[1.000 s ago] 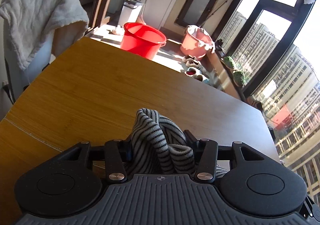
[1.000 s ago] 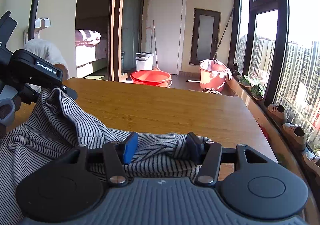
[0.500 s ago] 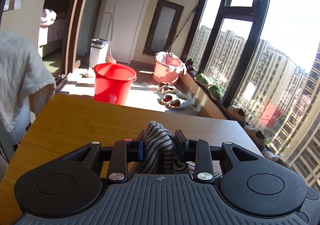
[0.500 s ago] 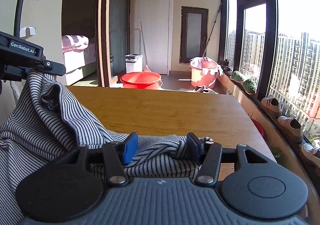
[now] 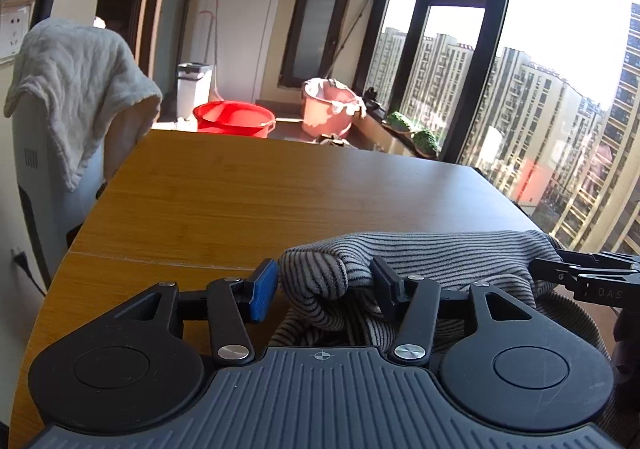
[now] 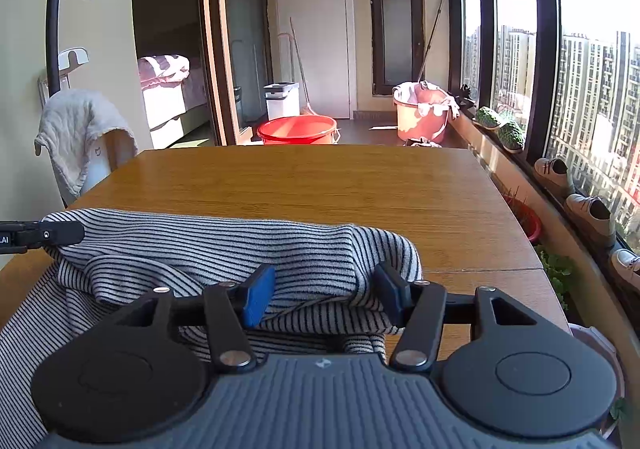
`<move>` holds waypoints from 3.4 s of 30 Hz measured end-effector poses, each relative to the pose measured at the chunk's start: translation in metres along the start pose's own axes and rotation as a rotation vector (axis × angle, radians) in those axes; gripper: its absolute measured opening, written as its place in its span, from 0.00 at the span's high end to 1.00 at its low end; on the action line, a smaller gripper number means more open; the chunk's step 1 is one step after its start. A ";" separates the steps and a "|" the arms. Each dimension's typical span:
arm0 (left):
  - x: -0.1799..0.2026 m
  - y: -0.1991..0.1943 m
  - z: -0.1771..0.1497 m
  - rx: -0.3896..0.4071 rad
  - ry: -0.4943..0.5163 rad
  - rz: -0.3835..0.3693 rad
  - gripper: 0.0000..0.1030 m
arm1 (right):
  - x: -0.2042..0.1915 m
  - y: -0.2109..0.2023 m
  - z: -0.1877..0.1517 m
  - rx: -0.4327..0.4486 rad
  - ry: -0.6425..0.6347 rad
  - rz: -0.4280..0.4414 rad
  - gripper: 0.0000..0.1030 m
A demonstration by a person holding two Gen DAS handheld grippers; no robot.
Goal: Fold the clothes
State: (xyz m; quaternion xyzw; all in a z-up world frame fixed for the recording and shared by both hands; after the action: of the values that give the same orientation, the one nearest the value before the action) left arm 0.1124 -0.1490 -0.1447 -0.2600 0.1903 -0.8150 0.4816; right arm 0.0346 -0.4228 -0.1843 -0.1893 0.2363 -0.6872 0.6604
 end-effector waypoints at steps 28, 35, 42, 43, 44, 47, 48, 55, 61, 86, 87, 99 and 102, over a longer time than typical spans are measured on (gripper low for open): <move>0.031 0.015 -0.016 0.025 0.031 -0.091 0.29 | -0.017 -0.017 -0.014 -0.003 0.025 -0.038 0.35; 0.032 0.012 -0.022 0.035 0.064 -0.096 0.26 | -0.011 -0.047 0.002 0.068 0.126 0.047 0.35; 0.036 0.013 -0.024 0.032 0.101 -0.090 0.21 | -0.020 -0.050 0.042 0.174 0.111 0.068 0.47; 0.036 0.013 -0.024 0.032 0.105 -0.089 0.21 | -0.020 -0.040 0.042 0.141 0.109 0.077 0.47; 0.037 0.013 -0.023 0.031 0.108 -0.090 0.20 | -0.020 -0.029 0.040 0.100 0.112 0.082 0.47; 0.037 0.013 -0.021 0.033 0.108 -0.094 0.19 | -0.012 -0.002 0.016 -0.033 0.208 0.112 0.48; 0.036 0.013 -0.021 0.035 0.106 -0.097 0.19 | -0.011 -0.004 0.009 -0.025 0.207 0.124 0.48; 0.035 0.014 -0.021 0.032 0.107 -0.109 0.13 | -0.020 -0.018 -0.013 -0.026 0.159 0.123 0.48; 0.037 0.014 -0.022 0.031 0.114 -0.106 0.11 | -0.026 -0.019 -0.023 -0.013 0.119 0.101 0.48; 0.037 0.015 -0.023 0.015 0.130 -0.109 0.05 | -0.025 -0.026 -0.032 -0.046 0.144 0.126 0.40; 0.037 0.015 -0.024 0.015 0.130 -0.109 0.05 | -0.026 -0.027 -0.033 -0.047 0.142 0.127 0.40; 0.037 0.014 -0.025 0.010 0.129 -0.120 0.04 | -0.026 -0.050 -0.028 -0.032 0.182 0.165 0.33; 0.038 0.014 -0.024 0.009 0.132 -0.120 0.03 | -0.036 -0.072 -0.005 0.070 0.129 0.187 0.37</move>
State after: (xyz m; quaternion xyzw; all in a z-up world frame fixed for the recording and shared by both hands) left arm 0.0923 -0.1874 -0.1630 -0.2144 0.2022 -0.8586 0.4195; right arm -0.0251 -0.3856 -0.1451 -0.0984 0.2708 -0.6413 0.7112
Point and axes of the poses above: each gripper's, at about its wrist camera, not at the fingertips, and y roughly the way its jaws point, x to its right, z to its top, the point moved 4 cm from there along y, roughly the way its jaws point, and after that the axes turned 4 degrees about -x, right-handed, at the moved point
